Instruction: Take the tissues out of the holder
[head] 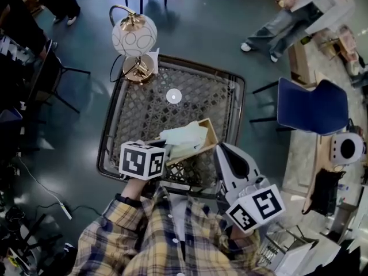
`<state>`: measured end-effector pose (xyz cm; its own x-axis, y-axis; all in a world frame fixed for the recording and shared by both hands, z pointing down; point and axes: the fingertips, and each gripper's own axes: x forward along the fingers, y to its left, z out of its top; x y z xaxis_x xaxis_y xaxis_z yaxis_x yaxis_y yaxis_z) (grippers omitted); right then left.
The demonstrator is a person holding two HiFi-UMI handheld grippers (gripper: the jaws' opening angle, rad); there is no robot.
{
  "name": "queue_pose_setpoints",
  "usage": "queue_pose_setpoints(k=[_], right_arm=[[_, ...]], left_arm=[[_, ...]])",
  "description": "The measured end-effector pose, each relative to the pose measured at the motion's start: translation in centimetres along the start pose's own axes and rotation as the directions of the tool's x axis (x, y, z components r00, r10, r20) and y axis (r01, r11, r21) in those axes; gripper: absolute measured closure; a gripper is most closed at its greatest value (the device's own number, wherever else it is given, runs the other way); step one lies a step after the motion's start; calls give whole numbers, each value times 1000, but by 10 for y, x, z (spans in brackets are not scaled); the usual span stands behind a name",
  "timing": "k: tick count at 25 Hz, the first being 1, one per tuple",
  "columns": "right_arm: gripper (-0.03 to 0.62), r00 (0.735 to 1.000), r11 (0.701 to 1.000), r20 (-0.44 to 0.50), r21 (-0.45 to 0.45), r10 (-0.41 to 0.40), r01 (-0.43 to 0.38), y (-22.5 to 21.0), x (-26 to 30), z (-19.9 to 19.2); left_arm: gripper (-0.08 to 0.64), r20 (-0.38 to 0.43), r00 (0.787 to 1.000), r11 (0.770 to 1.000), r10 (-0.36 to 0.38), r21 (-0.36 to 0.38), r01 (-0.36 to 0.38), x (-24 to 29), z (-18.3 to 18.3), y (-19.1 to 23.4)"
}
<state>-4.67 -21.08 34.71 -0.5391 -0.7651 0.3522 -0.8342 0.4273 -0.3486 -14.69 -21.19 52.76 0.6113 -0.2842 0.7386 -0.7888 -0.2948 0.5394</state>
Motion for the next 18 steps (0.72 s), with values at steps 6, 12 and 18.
queue_pose_setpoints(k=[6, 12, 18], right_arm=[[583, 1000, 1000, -2, -14, 8, -8, 12, 6, 0], [583, 1000, 999, -8, -34, 23, -23, 26, 11, 2], [583, 999, 998, -22, -49, 26, -27, 33, 14, -2]], left_arm=[[537, 127, 992, 998, -8, 67, -1, -38, 24, -18], [535, 255, 967, 994, -2, 110, -27, -79, 55, -26], [536, 371, 929, 991, -5, 127, -45, -112, 74, -36]])
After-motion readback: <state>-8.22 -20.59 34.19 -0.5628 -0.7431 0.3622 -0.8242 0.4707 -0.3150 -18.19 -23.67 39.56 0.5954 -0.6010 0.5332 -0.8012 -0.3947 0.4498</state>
